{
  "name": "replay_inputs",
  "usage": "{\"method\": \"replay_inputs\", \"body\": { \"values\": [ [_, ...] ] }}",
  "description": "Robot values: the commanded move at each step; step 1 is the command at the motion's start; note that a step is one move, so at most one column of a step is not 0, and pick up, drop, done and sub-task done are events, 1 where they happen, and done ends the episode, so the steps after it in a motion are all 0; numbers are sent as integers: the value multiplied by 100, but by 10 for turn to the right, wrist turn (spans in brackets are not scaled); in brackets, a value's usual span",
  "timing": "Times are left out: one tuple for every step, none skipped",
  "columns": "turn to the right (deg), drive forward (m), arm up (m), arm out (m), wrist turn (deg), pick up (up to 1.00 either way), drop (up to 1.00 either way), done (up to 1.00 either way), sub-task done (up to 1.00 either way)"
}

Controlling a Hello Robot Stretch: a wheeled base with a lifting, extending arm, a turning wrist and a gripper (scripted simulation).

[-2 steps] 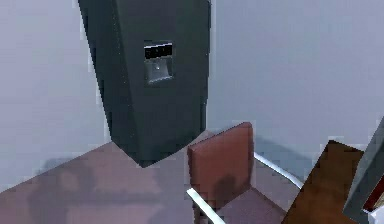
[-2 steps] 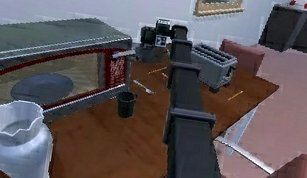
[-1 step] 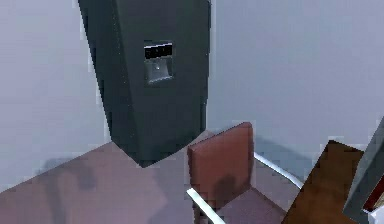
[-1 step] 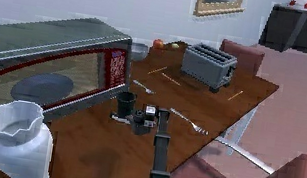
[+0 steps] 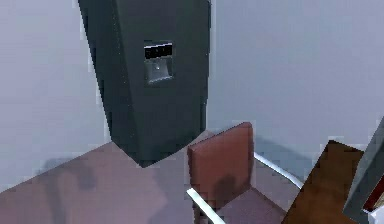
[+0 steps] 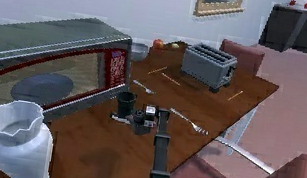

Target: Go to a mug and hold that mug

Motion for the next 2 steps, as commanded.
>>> {"method": "replay_inputs", "body": {
  "values": [
    [0, 0, 10, 0, 0, 0, 0, 0, 0],
    [0, 0, 0, 0, 0, 0, 0, 100, 0]
  ]
}}
